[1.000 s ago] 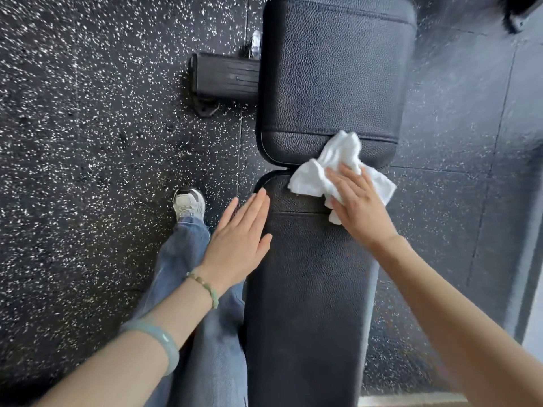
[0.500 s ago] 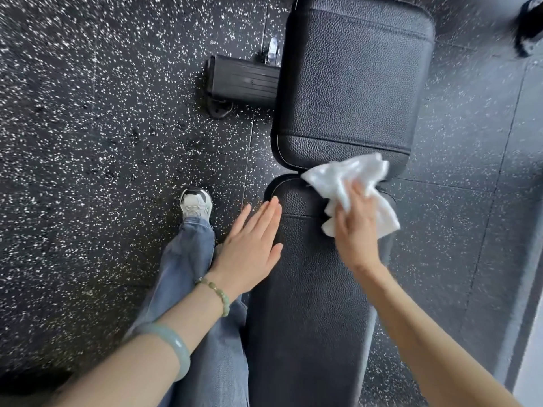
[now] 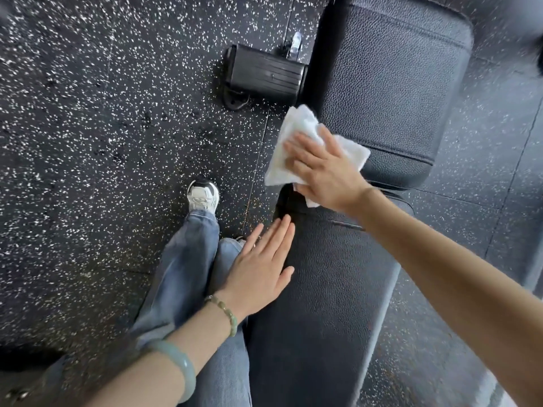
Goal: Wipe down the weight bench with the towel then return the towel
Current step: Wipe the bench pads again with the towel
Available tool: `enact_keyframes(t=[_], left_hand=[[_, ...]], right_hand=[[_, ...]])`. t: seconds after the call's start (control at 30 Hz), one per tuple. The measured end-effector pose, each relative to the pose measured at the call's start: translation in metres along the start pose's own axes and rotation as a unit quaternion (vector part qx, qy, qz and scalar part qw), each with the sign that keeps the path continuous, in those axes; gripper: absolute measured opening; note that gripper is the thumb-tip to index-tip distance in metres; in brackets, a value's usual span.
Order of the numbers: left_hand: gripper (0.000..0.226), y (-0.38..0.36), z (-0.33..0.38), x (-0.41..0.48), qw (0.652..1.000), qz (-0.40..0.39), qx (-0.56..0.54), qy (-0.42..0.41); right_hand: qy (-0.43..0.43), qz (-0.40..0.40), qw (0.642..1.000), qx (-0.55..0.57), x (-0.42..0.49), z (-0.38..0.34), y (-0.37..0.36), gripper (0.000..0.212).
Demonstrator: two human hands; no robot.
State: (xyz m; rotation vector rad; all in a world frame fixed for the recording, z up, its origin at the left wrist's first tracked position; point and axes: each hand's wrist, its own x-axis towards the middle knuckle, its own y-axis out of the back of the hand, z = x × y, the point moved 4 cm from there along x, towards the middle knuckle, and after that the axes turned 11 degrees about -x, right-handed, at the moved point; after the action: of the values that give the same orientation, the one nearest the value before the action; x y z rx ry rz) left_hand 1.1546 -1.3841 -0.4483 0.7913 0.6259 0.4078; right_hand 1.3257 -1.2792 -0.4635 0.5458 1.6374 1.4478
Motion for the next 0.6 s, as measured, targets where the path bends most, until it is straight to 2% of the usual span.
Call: enact_keyframes(t=[0.07,0.17,0.2,0.33,0.43,0.5,0.6], left_hand=[[0.066,0.003,0.0,0.0,1.0,0.007,0.007,0.005],[0.065,0.006,0.001,0.0,1.0,0.015,0.007,0.012],[0.065,0.005,0.002,-0.001,1.0,0.012,-0.001,0.011],[0.064,-0.002,0.007,-0.005,1.0,0.006,-0.02,0.015],[0.063,-0.012,0.012,-0.022,1.0,0.0,-0.024,0.009],[0.063,-0.019,0.016,-0.034,1.0,-0.009,-0.028,0.007],[0.063,-0.025,0.02,-0.045,0.999,-0.007,-0.035,0.013]], right_hand=[[-0.024,-0.019,0.999,-0.041,0.035,0.02,0.013,0.053],[-0.081,-0.118,0.988,-0.066,0.059,0.03,0.023,0.05],[-0.088,-0.122,0.986,-0.069,0.058,0.024,0.024,0.05],[-0.019,-0.105,0.994,-0.022,0.027,-0.027,0.017,0.049],[-0.046,-0.047,0.995,0.075,0.011,-0.045,0.014,0.052],[-0.005,-0.016,0.996,0.088,0.001,-0.057,0.013,0.049],[0.075,-0.023,0.996,0.051,0.0,-0.055,0.01,0.049]])
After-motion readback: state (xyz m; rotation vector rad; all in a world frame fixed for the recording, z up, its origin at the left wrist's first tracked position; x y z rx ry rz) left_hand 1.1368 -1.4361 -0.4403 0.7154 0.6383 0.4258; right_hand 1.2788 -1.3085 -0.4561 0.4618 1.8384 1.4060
